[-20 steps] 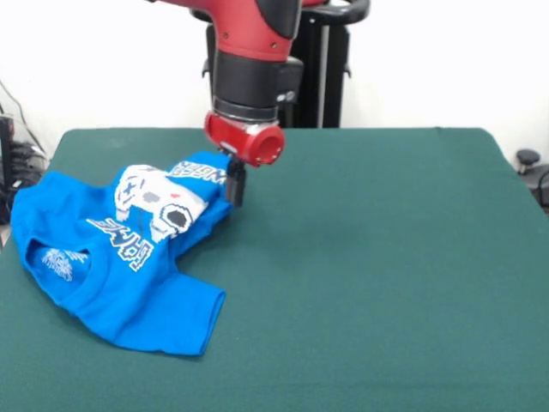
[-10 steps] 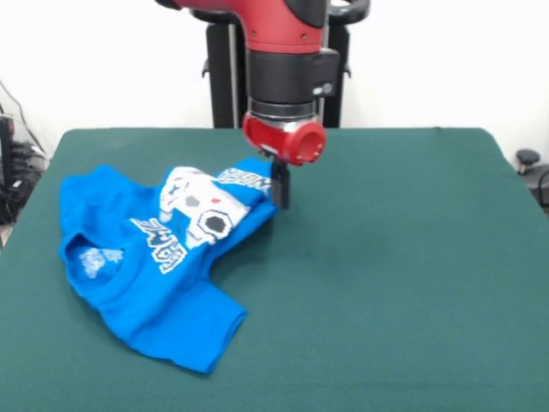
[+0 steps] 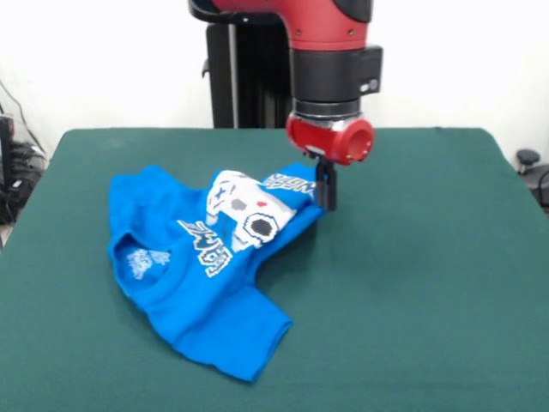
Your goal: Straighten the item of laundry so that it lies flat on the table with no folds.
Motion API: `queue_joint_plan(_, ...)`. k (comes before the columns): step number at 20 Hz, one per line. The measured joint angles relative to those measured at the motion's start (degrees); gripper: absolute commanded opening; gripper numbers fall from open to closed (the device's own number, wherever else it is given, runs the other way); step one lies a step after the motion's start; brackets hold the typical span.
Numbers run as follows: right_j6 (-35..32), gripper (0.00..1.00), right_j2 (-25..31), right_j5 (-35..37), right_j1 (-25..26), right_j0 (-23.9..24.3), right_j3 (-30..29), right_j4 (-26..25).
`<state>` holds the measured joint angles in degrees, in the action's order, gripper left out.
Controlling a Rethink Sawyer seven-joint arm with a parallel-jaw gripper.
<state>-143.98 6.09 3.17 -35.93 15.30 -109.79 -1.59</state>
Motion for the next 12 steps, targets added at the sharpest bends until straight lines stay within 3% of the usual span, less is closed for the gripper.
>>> queue_joint_plan(7, 0.0, 0.0, 1.71, 2.69, -2.94, -0.96, -1.49, 1.92)
queue_joint_plan(12, 0.0, 0.0, -1.34, 16.7, -10.09, -4.97, -1.56, 2.13)
